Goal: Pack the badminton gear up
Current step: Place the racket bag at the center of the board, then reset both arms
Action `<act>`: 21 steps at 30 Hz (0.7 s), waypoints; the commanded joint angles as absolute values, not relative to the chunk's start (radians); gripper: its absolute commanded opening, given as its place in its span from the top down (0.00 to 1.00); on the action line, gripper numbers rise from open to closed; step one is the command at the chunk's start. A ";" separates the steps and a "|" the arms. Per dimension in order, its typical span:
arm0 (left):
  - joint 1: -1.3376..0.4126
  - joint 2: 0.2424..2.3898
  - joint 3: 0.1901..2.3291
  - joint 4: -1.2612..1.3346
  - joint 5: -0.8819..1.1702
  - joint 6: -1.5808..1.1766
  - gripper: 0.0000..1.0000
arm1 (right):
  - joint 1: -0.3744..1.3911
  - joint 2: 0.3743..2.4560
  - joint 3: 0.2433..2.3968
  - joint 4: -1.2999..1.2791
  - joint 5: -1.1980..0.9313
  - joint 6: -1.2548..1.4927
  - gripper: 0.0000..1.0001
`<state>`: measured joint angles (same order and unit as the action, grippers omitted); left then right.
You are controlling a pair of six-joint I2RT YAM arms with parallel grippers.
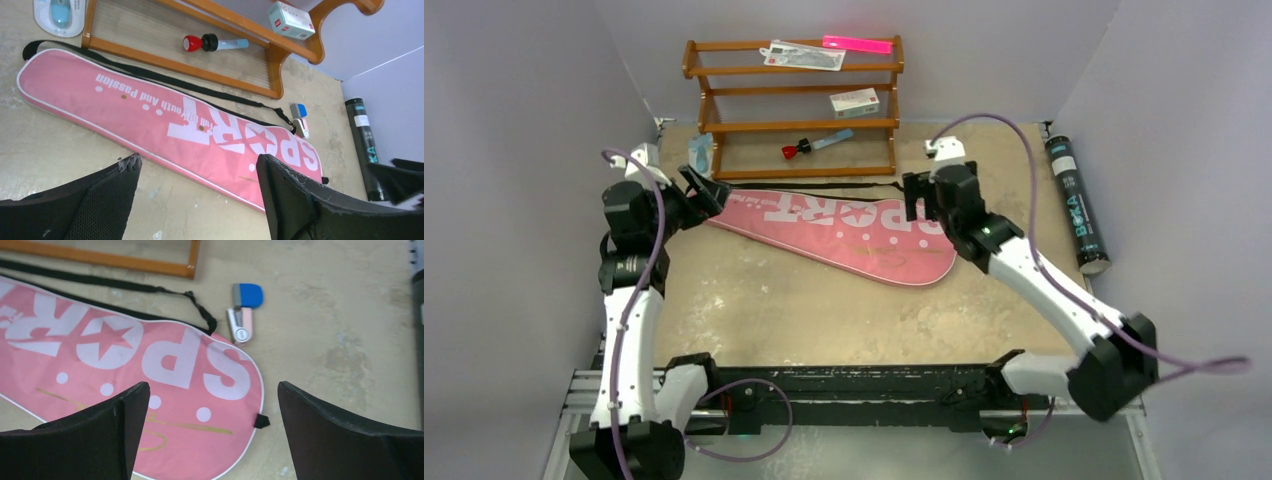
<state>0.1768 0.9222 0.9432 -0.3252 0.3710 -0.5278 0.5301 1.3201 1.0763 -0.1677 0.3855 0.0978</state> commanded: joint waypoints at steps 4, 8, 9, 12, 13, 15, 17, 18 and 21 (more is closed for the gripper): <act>0.183 0.707 0.730 -0.156 0.259 -0.480 0.16 | 0.531 1.055 0.805 -0.003 0.579 0.084 0.01; 0.183 0.617 0.654 -0.050 0.253 -0.457 0.15 | 0.516 0.997 0.670 0.091 0.565 0.137 0.01; 0.183 0.616 0.641 -0.024 0.275 -0.443 0.15 | 0.490 0.970 0.636 0.122 0.487 0.163 0.02; 0.183 0.626 0.608 0.035 0.333 -0.449 0.14 | 0.362 0.920 0.546 0.242 0.263 0.239 0.04; 0.183 0.623 0.593 0.053 0.338 -0.474 0.14 | 0.318 0.920 0.516 0.290 0.238 0.251 0.05; 0.183 0.607 0.548 0.095 0.335 -0.533 0.14 | 0.218 0.916 0.429 0.444 0.234 0.293 0.05; 0.183 0.595 0.486 0.156 0.326 -0.552 0.13 | 0.134 0.903 0.337 0.568 0.226 0.351 0.05; 0.183 0.595 0.459 0.187 0.303 -0.547 0.13 | 0.115 0.898 0.312 0.595 0.226 0.340 0.02; 0.183 0.621 0.365 0.263 0.175 -0.553 0.13 | 0.112 0.931 0.304 0.616 0.288 0.245 0.02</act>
